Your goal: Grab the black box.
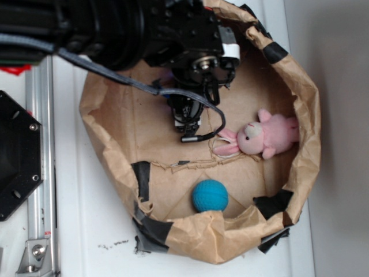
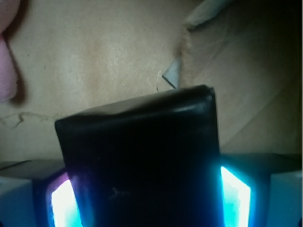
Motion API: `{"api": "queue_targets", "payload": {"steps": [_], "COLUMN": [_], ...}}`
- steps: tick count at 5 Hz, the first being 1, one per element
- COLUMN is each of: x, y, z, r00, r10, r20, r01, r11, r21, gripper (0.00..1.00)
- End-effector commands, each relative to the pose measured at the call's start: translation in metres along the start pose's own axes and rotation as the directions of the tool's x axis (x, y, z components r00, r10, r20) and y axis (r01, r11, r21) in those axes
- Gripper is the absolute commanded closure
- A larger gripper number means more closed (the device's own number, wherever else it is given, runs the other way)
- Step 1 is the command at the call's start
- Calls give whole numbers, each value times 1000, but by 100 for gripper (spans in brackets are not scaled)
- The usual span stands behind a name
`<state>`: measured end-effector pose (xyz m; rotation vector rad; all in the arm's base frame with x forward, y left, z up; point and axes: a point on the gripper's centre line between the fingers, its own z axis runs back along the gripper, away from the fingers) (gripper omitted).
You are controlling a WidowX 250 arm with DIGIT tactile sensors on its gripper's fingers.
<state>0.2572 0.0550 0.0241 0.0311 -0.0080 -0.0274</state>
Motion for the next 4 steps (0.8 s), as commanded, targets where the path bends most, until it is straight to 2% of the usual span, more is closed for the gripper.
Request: {"api": "queue_targets", "payload": {"steps": [1, 2, 3, 4], "x": [-6, -7, -15, -11], "y": [-31, -39, -34, -26], "z": [104, 156, 179, 174], "r00": [986, 991, 973, 979], "r10": [-8, 68, 217, 186], "r20": [166, 114, 83, 81], "r01": [9, -55, -213, -177], "r11": [1000, 992, 975, 978], "r21": [-9, -111, -59, -106], "gripper": [100, 100, 100, 100]}}
